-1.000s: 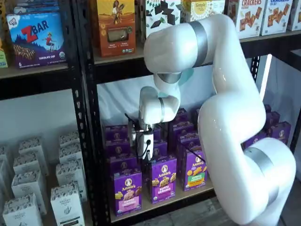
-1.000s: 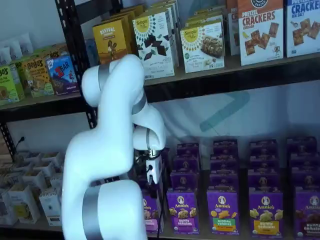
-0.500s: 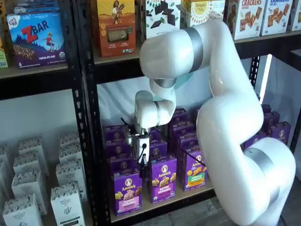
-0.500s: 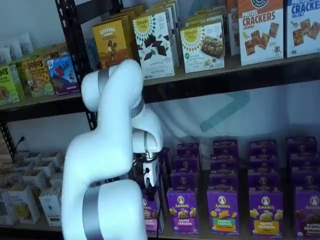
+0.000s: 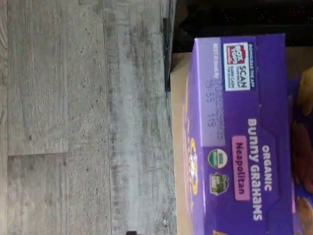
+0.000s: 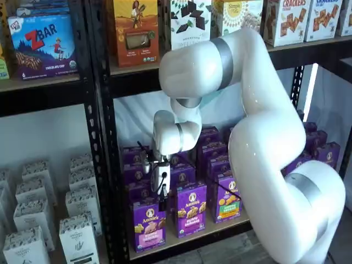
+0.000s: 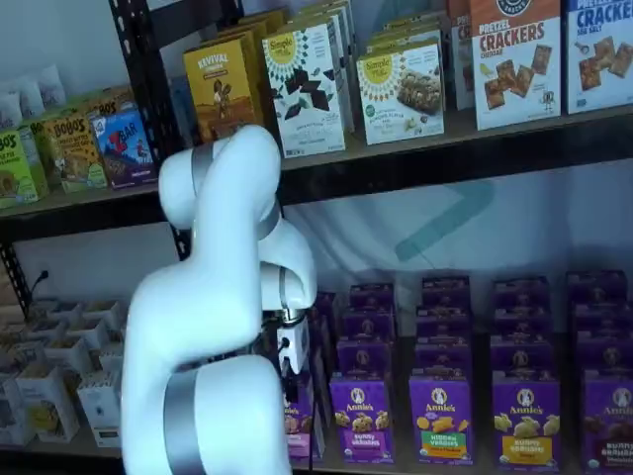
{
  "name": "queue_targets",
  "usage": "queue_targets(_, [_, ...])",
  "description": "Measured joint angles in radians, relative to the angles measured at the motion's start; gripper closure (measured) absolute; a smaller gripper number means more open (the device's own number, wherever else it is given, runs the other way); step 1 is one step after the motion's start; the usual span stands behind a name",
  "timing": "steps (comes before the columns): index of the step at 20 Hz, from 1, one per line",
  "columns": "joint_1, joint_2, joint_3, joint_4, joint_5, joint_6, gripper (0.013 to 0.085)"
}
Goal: Pick up the purple box with a pink patch in the middle, on the bottom shelf, the first box from the left
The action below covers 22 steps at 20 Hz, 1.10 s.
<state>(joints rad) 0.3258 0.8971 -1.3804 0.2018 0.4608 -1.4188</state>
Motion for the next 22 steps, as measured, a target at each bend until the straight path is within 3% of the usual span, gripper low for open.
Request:
queue_targets(14, [0.027,0.068,-0.045,-0.038,-0.022,0.059,0.013])
queue_targets(22, [0.034,0.107,-0.072,-0.086,-0.041,0.108,0.013])
